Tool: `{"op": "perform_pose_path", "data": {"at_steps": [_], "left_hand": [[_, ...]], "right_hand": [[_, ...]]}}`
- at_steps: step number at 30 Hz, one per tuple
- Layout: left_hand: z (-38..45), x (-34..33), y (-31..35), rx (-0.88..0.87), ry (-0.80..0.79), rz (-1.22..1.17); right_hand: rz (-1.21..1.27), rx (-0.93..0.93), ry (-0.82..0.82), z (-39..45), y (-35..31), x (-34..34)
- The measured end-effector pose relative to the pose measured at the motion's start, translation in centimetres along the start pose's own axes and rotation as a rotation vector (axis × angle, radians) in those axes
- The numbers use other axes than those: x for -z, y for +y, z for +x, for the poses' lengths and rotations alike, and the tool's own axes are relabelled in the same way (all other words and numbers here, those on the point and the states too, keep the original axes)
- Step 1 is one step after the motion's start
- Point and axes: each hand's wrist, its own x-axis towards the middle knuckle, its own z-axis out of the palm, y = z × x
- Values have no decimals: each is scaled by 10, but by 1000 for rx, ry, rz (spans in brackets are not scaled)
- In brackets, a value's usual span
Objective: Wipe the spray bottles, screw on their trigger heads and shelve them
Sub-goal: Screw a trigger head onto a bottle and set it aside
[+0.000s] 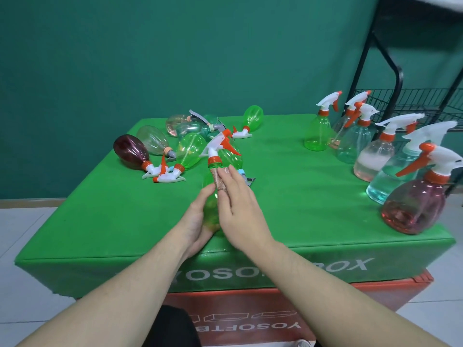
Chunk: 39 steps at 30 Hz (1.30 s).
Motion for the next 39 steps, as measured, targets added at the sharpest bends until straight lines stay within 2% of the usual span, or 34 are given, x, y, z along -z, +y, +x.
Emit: {"op": "perform_pose_path", "data": {"at_steps": [4,8,15,18,20,23,26,32,39], "left_hand": [[2,-12,2,25,-30,-34],[6,-27,-3,29,10,-52],[9,-49,-8,-70,51,-68],[10,-55,-10,-108,85,-108],[12,-60,-12,-121,103,-121],[13,-70,-12,-106,107,-153],[15,-76,-13,-153,145,-107],[16,-74,-17,-208,196,72],[20,-67,-13,-335,303,294]], "right_hand": [[71,-75,29,14,0,19],[193,-291,43,23,3,36],[438,-485,150,18,11,43],[660,-638,205,14,14,41],[924,-722,228,12,13,42],[1284,-723,206,11,10,45],[1447,-710,220,11,12,44],[1561,-725,161,6,13,46],[1550,-810,134,-1,1,48]]}}
